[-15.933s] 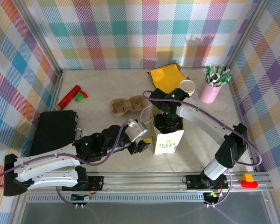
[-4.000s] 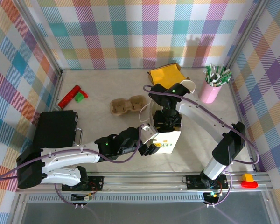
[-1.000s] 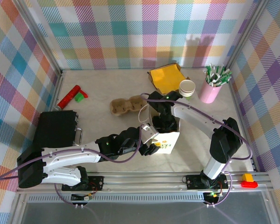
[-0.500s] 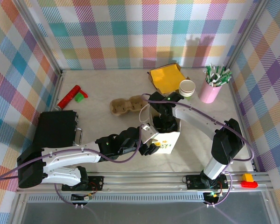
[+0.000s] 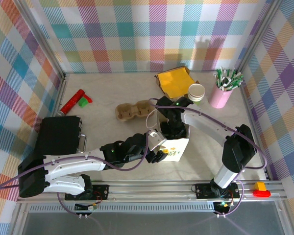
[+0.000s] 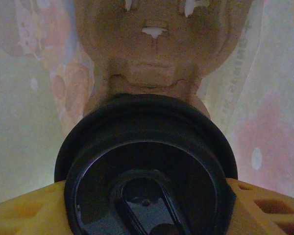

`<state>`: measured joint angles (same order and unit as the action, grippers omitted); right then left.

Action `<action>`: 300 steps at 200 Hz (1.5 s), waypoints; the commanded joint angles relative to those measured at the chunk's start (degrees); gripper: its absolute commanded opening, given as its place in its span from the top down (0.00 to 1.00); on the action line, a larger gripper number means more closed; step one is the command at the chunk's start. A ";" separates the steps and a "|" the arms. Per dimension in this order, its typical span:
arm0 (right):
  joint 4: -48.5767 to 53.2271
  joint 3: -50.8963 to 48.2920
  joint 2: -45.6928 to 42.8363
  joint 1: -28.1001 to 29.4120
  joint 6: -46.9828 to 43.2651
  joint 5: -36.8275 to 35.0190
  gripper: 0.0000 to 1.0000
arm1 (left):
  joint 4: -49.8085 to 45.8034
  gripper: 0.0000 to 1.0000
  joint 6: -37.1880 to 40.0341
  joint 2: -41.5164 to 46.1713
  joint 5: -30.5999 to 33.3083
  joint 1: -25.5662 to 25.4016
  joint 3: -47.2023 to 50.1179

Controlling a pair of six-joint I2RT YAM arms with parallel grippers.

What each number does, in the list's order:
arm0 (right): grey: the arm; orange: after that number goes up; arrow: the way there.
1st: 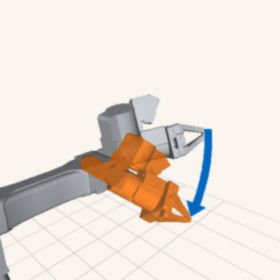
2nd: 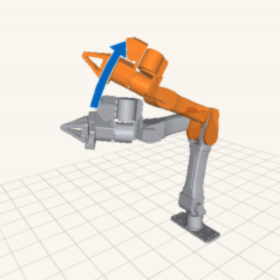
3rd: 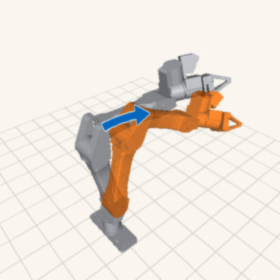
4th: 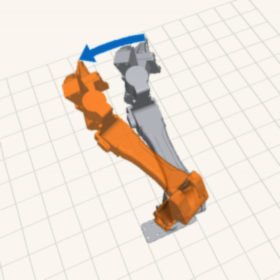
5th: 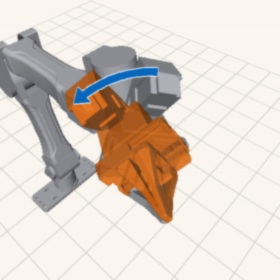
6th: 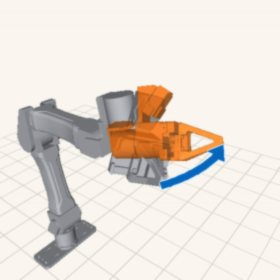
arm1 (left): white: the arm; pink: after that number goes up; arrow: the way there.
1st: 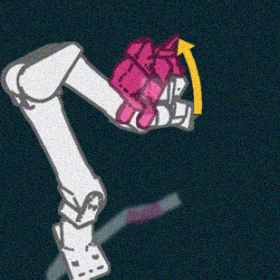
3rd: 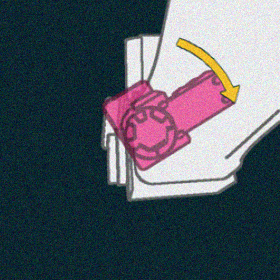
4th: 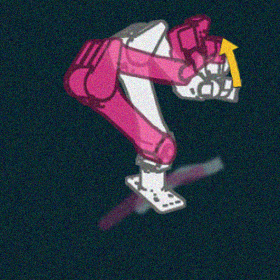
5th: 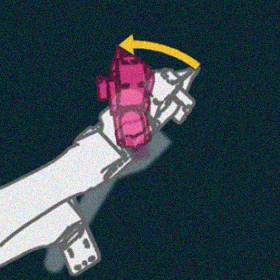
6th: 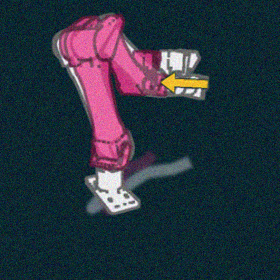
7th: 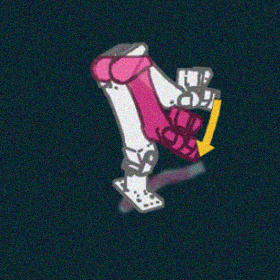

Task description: Pack the takeout coffee

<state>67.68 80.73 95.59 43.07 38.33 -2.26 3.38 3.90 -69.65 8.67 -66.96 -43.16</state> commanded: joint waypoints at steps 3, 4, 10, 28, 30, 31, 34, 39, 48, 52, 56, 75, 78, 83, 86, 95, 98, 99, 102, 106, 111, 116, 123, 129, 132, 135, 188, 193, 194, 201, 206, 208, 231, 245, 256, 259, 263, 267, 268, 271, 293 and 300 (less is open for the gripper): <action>-1.79 -3.71 5.25 0.08 0.26 1.71 0.55 | 1.68 0.25 -0.25 1.27 0.74 0.51 0.79; -1.77 -3.68 5.28 0.09 0.26 1.77 0.55 | 1.65 0.25 -0.23 1.27 0.78 0.51 0.79; -1.79 -3.68 5.37 0.09 0.25 1.86 0.55 | 1.63 0.25 -0.22 1.27 0.82 0.51 0.80; -1.76 -3.47 5.92 0.09 0.11 1.99 0.55 | 1.62 0.25 -0.21 1.35 0.83 0.51 0.84; -1.74 -3.45 5.94 0.09 0.15 2.00 0.55 | 1.63 0.25 -0.21 1.35 0.85 0.51 0.85; -1.71 -3.46 5.98 0.09 0.12 2.00 0.55 | 1.63 0.25 -0.21 1.36 0.84 0.51 0.86; -1.70 -3.47 6.07 0.07 0.12 1.98 0.55 | 1.63 0.25 -0.20 1.35 0.84 0.51 0.88; -1.67 -3.47 6.09 0.08 0.17 2.04 0.55 | 1.63 0.25 -0.21 1.39 0.84 0.51 0.90; -1.73 -3.47 6.26 0.09 0.17 2.00 0.55 | 1.64 0.25 -0.21 1.44 0.86 0.51 0.89; -1.69 -3.45 6.35 0.09 0.17 2.00 0.55 | 1.64 0.25 -0.21 1.42 0.87 0.56 0.88; -1.68 -3.42 6.36 0.09 0.12 1.98 0.54 | 1.68 0.25 -0.21 1.37 0.78 0.51 0.90; -1.85 -3.41 6.62 0.09 0.25 1.99 0.54 | 1.55 0.25 -0.19 1.46 0.84 0.56 0.79; -1.85 -3.46 6.68 0.09 0.26 2.00 0.54 | 1.59 0.25 -0.21 1.50 0.78 0.53 0.80; -1.81 -3.47 6.71 0.09 0.25 2.00 0.54 | 1.59 0.25 -0.21 1.57 0.81 0.51 0.86; -1.80 -3.43 6.71 0.06 0.23 2.00 0.54 | 1.55 0.25 -0.21 1.61 0.81 0.51 0.92; -1.77 -3.45 6.80 0.06 0.21 1.89 0.54 | 1.56 0.25 -0.21 1.71 0.84 0.50 0.93; -1.81 -3.40 6.80 0.08 0.23 1.89 0.54 | 1.55 0.25 -0.21 1.71 0.83 0.51 0.93; -1.78 -3.44 6.80 0.08 0.24 1.90 0.54 | 1.55 0.25 -0.21 1.71 0.83 0.51 0.91; -1.78 -3.42 6.80 0.09 0.26 1.90 0.54 | 1.56 0.25 -0.21 1.75 0.83 0.51 0.95; -1.80 -3.35 6.80 0.09 0.22 1.91 0.54 | 1.55 0.25 -0.20 1.79 0.89 0.51 0.97; -1.73 -3.38 6.88 0.08 0.22 1.84 0.54 | 1.57 0.25 -0.21 1.77 0.92 0.51 1.05; -1.71 -3.38 6.81 0.09 0.23 1.82 0.54 | 1.55 0.25 -0.21 1.83 0.98 0.51 1.06; -1.77 -3.38 6.81 0.06 0.22 1.78 0.54 | 1.59 0.25 -0.21 1.88 0.99 0.51 1.06; -1.72 -3.33 6.87 0.08 0.25 1.74 0.54 | 1.60 0.25 -0.21 1.80 0.96 0.51 1.10; -1.71 -3.38 6.89 0.09 0.22 1.71 0.54 | 1.55 0.25 -0.20 1.85 1.00 0.51 1.07; -1.74 -3.38 6.89 0.11 0.21 1.73 0.54 | 1.55 0.25 -0.16 1.82 0.99 0.51 1.06; -1.92 -3.47 6.42 0.08 0.22 1.12 0.54 | 1.55 0.25 0.05 1.70 1.00 0.51 0.82; -1.92 -3.46 6.33 0.09 0.19 1.04 0.54 | 1.54 0.25 0.05 1.71 1.00 0.51 0.79; -1.93 -3.47 6.30 0.09 0.22 1.03 0.54 | 1.54 0.25 0.05 1.62 1.05 0.51 0.79; -1.85 -3.45 6.02 0.09 0.25 0.92 0.54 | 1.57 0.25 0.05 1.55 1.00 0.52 0.79; -1.87 -3.47 5.83 0.09 0.24 0.94 0.54 | 1.55 0.25 0.05 1.51 1.03 0.51 0.71; -1.85 -3.47 5.74 0.09 0.21 0.83 0.54 | 1.55 0.25 0.05 1.44 1.01 0.51 0.75; -1.90 -3.46 4.65 0.17 0.25 0.47 0.54 | 1.63 0.25 0.14 0.99 0.96 0.60 0.57; -1.90 -3.25 4.43 0.17 0.12 0.31 0.54 | 1.63 0.25 0.14 0.73 0.96 0.60 0.36; -1.89 -3.38 4.21 0.17 0.12 0.32 0.54 | 1.65 0.25 0.14 0.47 1.00 0.60 0.19; -1.90 -3.32 4.18 0.13 0.10 0.33 0.54 | 1.63 0.25 0.21 0.48 1.00 0.60 0.22; -1.90 -3.30 4.08 0.17 0.11 0.32 0.54 | 1.73 0.25 0.15 0.40 0.92 0.60 0.10; -1.92 -3.34 4.15 0.17 0.04 0.30 0.54 | 1.73 0.25 0.14 0.38 0.95 0.60 0.09; -1.89 -3.36 4.15 0.17 0.02 0.27 0.54 | 1.73 0.25 0.19 0.38 0.93 0.60 0.09; -1.92 -3.36 4.09 0.17 0.01 0.20 0.54 | 1.72 0.25 0.15 0.39 0.99 0.60 0.09; -1.75 -3.17 3.67 0.17 -0.01 -0.15 0.51 | 1.66 0.25 0.24 0.39 0.85 0.69 -0.08; -1.68 -3.08 3.55 0.17 -0.02 -0.20 0.50 | 1.68 0.25 0.23 0.38 0.82 0.69 -0.12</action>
<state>67.70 81.23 96.07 43.07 38.33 -2.42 3.38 3.92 -69.06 8.67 -66.96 -42.50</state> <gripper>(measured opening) 0.666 0.746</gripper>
